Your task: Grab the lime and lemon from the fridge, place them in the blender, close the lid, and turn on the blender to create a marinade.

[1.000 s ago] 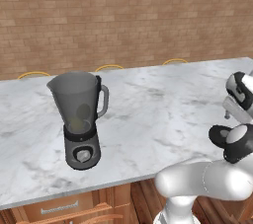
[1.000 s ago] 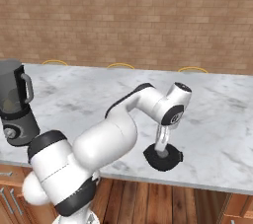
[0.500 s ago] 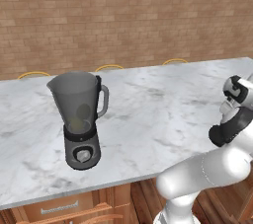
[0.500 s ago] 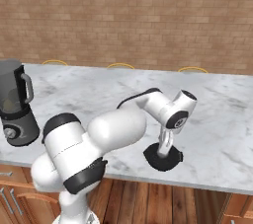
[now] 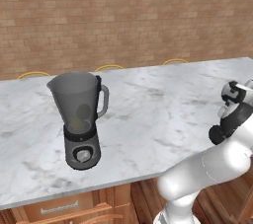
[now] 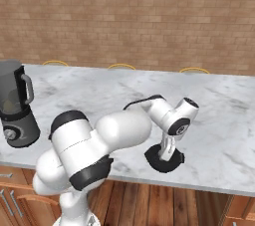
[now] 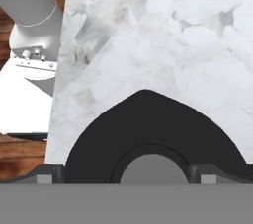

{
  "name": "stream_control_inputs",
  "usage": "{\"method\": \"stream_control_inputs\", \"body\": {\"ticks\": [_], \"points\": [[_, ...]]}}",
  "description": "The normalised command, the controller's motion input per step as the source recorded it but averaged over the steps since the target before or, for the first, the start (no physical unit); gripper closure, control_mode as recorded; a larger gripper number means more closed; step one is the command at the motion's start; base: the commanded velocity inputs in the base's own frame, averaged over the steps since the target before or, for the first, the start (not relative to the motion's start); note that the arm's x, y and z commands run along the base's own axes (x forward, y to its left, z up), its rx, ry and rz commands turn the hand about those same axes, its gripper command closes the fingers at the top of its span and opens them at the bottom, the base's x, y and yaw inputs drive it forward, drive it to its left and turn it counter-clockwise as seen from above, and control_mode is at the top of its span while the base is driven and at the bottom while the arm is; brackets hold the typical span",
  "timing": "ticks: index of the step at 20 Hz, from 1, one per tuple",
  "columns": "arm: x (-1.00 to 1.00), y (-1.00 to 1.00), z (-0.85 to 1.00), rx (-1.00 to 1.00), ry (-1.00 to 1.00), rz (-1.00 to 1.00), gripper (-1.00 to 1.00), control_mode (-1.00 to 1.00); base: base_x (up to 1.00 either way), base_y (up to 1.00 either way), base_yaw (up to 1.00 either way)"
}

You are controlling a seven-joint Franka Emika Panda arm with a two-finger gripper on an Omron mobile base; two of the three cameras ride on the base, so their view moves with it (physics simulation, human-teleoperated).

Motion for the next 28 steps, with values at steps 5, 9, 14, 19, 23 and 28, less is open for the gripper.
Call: {"method": "stream_control_inputs", "body": {"ticks": [5,9,14,19,23,28], "points": [[0.06,0.0,-0.22,0.0,0.0,0.0,-1.0,-1.0,0.0,0.0,0.0],[0.04,0.0,-0.23,0.0,-0.01,0.0,-1.0,-1.0,0.0,0.0,0.0],[0.05,0.0,-0.24,0.0,-0.01,0.0,-1.0,-1.0,0.0,0.0,0.0],[0.04,0.0,-0.26,0.0,-0.02,0.0,-1.0,-1.0,0.0,0.0,0.0],[0.0,0.0,-0.36,0.0,-0.09,0.01,1.0,-1.0,0.0,0.0,0.0],[-0.02,-0.08,-0.36,0.0,-0.12,0.01,1.0,-1.0,0.0,0.0,0.0]]}}
